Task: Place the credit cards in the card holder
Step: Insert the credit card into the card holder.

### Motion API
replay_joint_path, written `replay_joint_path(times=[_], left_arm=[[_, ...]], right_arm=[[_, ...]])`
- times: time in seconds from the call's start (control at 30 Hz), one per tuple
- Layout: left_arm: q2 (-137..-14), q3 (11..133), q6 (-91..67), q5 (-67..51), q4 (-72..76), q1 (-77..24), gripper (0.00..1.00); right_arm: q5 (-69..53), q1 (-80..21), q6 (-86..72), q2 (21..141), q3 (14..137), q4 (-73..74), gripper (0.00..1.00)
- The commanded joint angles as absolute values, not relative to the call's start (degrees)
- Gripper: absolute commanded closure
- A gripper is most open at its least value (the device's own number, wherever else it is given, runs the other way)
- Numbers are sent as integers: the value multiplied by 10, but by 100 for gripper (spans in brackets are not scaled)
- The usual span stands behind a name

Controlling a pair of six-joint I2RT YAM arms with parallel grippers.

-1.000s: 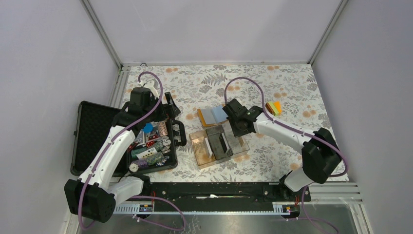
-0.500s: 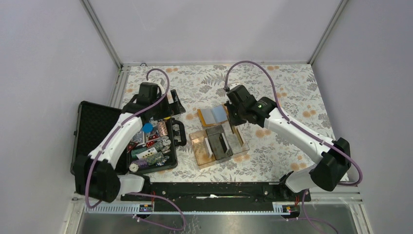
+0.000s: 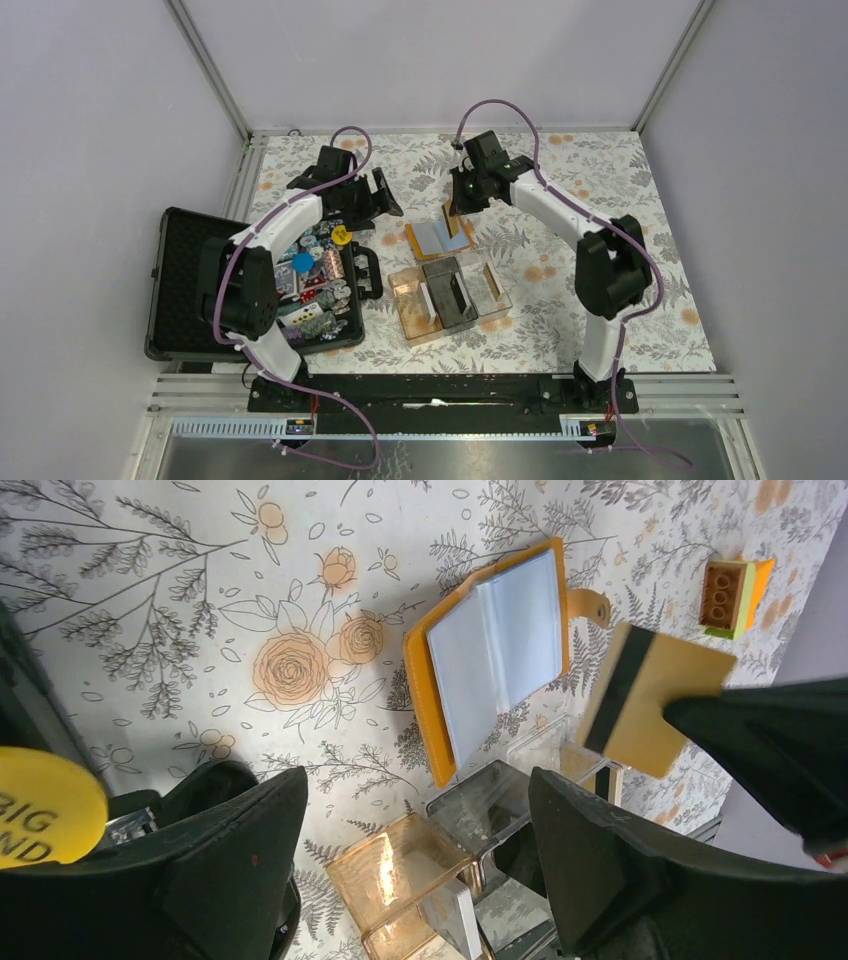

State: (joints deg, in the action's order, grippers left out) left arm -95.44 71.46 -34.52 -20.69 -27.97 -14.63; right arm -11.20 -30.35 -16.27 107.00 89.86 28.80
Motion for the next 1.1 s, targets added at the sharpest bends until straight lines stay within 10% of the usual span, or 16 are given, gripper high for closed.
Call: replay_joint_path(times=[0.0,1.07], left_arm=[[-975,749,-356,-224,-259,-164,16],[-1076,744,-378,-237,-251,-221,43]], right_arm=[[-173,-289,-154,1126,951,277,100],[-237,-287,-204,1241,982,267,100]])
